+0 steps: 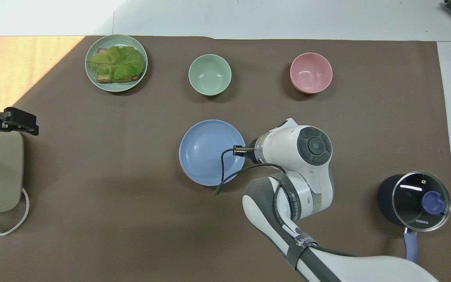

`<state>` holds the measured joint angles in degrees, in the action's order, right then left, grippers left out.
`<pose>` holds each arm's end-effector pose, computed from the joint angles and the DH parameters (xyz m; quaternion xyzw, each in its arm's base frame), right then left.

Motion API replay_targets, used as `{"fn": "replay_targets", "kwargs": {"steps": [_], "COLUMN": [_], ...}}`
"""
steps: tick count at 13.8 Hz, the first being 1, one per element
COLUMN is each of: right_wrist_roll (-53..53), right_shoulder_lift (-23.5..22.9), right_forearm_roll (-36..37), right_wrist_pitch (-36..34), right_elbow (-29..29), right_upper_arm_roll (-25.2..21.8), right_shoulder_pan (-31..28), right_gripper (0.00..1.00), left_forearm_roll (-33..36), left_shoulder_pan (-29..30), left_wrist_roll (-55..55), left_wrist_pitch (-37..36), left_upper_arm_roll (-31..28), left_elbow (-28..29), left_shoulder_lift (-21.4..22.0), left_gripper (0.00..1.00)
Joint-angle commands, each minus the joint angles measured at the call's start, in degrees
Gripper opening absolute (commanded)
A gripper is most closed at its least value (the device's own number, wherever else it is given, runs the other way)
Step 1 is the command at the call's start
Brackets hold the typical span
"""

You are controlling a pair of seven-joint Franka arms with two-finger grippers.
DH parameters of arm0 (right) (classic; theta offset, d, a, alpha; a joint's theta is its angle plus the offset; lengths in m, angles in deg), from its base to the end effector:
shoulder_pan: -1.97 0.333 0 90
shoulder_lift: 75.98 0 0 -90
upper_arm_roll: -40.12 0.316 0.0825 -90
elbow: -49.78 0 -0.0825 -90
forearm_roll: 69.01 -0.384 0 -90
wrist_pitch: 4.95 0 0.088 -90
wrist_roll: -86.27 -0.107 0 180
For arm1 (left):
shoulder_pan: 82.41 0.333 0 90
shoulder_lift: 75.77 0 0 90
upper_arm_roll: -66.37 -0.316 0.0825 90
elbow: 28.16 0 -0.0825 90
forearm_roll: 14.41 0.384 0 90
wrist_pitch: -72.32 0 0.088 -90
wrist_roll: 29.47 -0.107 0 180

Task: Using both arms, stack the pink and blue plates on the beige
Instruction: 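Open the right gripper and lift it off the blue plate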

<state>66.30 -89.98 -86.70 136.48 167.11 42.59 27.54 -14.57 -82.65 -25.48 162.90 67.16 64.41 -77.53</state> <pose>0.5344 0.2830 0.3382 -0.9891 0.0429 -0.0339 0.1368 0.5620 -0.0103 0.5871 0.9991 0.0259 -0.0328 0.0002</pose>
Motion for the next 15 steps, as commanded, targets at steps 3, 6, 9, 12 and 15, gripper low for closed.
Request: {"fn": "replay_targets", "kwargs": {"steps": [3,6,9,12,15], "right_wrist_roll": [-3.0,-3.0,-2.9,-2.7,-2.1], "right_shoulder_lift": [-0.2,-0.2,1.5,5.8,8.9], "right_forearm_roll": [1.5,1.8,1.9,7.7,14.3], "right_wrist_pitch": [0.4,0.2,-1.3,-5.0,-13.3], "right_elbow": [-0.4,-0.6,-1.0,-1.3,-5.3], "right_upper_arm_roll": [0.3,0.2,-0.6,-0.9,-0.9], "right_shoulder_pan": [0.1,-0.2,-1.2,-6.8,-12.8], "right_gripper": [0.26,0.81,1.00,1.00,1.00], "left_forearm_roll": [1.1,1.1,1.1,1.1,1.1], "left_shoulder_pan": [-0.5,-0.5,-0.5,-0.5,-0.5], "left_wrist_roll": [0.8,0.8,0.6,0.6,0.6], "left_wrist_pitch": [0.0,0.0,0.0,0.0,0.0], "left_upper_arm_roll": [-0.2,-0.2,-0.2,-0.2,-0.2], "left_elbow": [1.6,1.6,1.6,1.6,1.6], "left_shoulder_lift": [1.4,1.4,1.4,1.4,1.4], "left_gripper": [1.00,1.00,1.00,1.00,1.00]}}
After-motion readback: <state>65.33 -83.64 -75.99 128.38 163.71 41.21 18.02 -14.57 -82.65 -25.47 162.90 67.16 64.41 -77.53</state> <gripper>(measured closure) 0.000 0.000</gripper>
